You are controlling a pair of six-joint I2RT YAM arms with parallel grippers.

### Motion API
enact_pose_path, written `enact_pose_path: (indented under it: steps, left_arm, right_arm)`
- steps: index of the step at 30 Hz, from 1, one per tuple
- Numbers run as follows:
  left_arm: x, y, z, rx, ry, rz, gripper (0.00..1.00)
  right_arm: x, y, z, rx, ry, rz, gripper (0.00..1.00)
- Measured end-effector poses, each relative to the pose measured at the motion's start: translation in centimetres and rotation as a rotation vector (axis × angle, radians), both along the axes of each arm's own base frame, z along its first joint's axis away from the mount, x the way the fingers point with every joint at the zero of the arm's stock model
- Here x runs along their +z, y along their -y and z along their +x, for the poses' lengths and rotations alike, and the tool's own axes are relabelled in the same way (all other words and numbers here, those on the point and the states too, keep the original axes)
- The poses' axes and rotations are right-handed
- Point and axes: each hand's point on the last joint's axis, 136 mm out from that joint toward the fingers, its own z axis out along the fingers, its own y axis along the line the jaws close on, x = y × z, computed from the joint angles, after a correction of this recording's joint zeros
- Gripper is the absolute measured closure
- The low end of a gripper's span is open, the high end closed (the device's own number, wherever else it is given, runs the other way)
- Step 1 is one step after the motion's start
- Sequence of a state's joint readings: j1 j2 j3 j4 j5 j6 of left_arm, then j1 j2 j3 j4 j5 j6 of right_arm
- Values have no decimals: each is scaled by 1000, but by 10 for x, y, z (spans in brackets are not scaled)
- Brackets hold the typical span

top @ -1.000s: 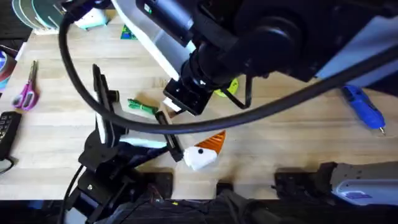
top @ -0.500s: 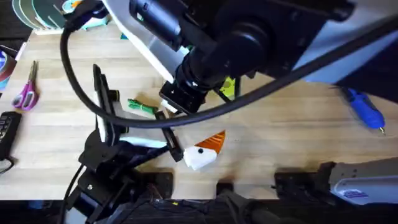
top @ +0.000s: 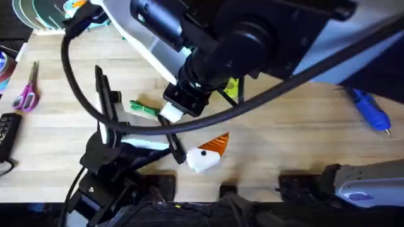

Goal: Pick up the gripper from the table and insert it into the empty holder that is missing its gripper. Then pick up a screw, insert it into the mounting hole, and use the screwdriver to tighten it. Finally, clean up the table by picking up the vegetable and placing it into the bucket.

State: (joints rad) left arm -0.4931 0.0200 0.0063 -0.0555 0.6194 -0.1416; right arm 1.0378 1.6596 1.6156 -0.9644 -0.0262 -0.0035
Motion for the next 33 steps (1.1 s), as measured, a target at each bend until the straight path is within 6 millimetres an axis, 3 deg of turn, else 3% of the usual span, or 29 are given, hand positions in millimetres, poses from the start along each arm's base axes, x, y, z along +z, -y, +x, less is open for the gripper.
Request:
enact_pose_path:
  steps: [3, 4, 5, 10, 14, 15, 18, 22, 29, 33]
  left_arm:
    - [0, 0, 0, -2, 4, 0, 8]
    - [0, 0, 0, -2, 5, 1, 8]
    - [0, 0, 0, -3, 8, 2, 8]
    - [1, 0, -1, -7, 12, 3, 8]
    - [1, 0, -1, -7, 12, 4, 4]
    - [1, 0, -1, -7, 12, 4, 50]
    - [1, 1, -2, -10, 14, 4, 332]
    - [1, 1, -2, -11, 17, 6, 950]
    - [1, 1, -2, -11, 21, 8, 982]
    - [1, 1, -2, -11, 21, 8, 983]
  right_arm:
    - [5, 10, 4, -22, 14, -17, 136]
    - [9, 14, 4, -23, 16, -16, 44]
    - [13, 17, 2, -24, 15, -12, 20]
    - [42, 40, -9, -30, 26, 25, 10]
    - [68, 69, -13, -68, 46, 60, 10]
    - [74, 78, -14, -79, 52, 68, 9]
    - [90, 98, -21, -99, 70, 93, 10]
    - [109, 126, -33, -123, 95, 128, 10]
    - [123, 180, -47, -222, 108, 136, 10]
    - [118, 230, -47, -424, 100, 70, 10]
